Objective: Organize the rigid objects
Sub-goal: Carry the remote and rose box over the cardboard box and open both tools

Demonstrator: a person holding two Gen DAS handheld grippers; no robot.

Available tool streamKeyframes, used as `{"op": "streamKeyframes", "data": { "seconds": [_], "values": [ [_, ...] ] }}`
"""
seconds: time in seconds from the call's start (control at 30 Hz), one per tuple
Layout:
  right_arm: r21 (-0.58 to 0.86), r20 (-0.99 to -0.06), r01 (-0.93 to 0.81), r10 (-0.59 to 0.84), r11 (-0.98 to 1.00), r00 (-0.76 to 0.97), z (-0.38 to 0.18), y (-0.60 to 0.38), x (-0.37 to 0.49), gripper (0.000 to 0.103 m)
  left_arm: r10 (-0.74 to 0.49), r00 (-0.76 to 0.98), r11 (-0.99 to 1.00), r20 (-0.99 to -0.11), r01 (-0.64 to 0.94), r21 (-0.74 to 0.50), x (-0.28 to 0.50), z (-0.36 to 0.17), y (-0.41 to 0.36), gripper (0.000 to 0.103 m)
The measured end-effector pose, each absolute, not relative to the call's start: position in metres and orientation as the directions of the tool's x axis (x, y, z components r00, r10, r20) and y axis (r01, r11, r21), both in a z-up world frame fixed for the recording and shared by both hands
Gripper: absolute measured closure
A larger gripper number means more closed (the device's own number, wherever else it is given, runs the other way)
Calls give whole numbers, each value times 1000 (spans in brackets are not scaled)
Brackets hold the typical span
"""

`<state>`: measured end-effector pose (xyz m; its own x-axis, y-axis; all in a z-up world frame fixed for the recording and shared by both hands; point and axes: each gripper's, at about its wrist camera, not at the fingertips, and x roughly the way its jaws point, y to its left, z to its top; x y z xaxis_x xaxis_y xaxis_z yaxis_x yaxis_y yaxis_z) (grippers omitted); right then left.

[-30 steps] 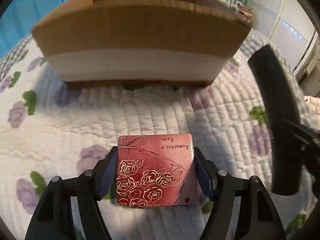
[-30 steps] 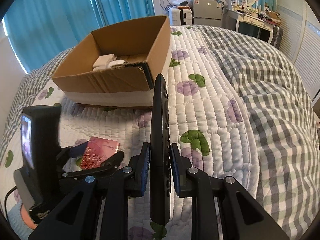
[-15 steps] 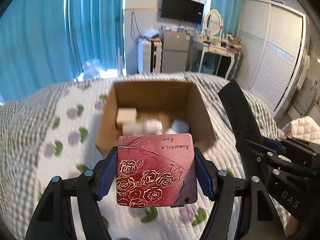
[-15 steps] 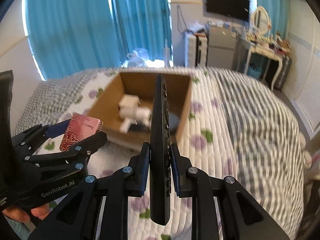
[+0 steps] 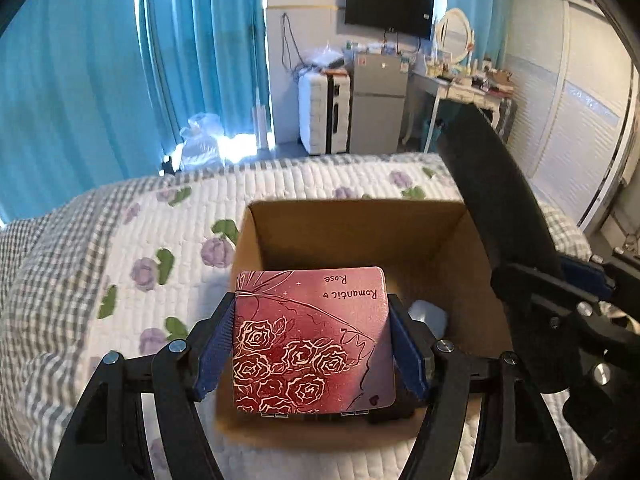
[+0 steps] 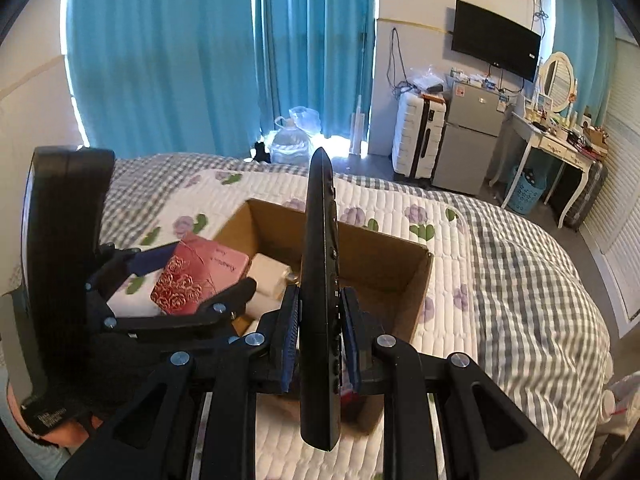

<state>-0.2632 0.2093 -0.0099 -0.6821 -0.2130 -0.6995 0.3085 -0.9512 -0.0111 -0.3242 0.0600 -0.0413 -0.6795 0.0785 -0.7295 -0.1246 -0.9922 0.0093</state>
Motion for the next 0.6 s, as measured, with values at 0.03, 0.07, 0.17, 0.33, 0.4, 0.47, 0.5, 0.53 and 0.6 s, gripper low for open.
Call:
{"op": "streamKeyframes", "data": {
  "seconds": [0.03, 0.07, 0.17, 0.33, 0.4, 0.47, 0.5, 0.53, 0.6],
  "values": [
    [-8, -707, 304, -210, -953, -675, -18, 210, -272, 84, 75, -674, -992, -735, -127, 15, -329, -46, 61, 31],
    [-5, -712, 301, -208, -954, -671, -23, 212, -277, 84, 71, -669, -992, -740, -126, 19, -334, -52, 62, 31],
    [6, -730, 295, -206, -956, -652, -41, 216, -293, 84, 69, -647, -992, -760, -126, 17, -345, -71, 63, 31],
    [5, -755, 298, -199, -955, -625, -68, 217, -305, 84, 56, -639, -991, -767, -130, 36, -349, -88, 67, 31],
    [6, -759, 293, -195, -956, -622, -74, 217, -310, 84, 44, -650, -988, -759, -141, 64, -347, -90, 71, 29],
    [16, -758, 286, -198, -958, -622, -76, 220, -311, 84, 45, -645, -986, -763, -150, 69, -346, -91, 74, 29],
    [20, -757, 282, -199, -959, -623, -77, 222, -312, 84, 41, -643, -986, -765, -149, 72, -345, -91, 75, 29],
    [21, -754, 274, -195, -961, -627, -76, 224, -312, 84, 36, -644, -986, -764, -146, 76, -344, -91, 76, 29],
    [20, -749, 261, -187, -965, -635, -74, 226, -311, 81, 33, -649, -987, -760, -140, 77, -341, -88, 76, 29]
  ]
}}
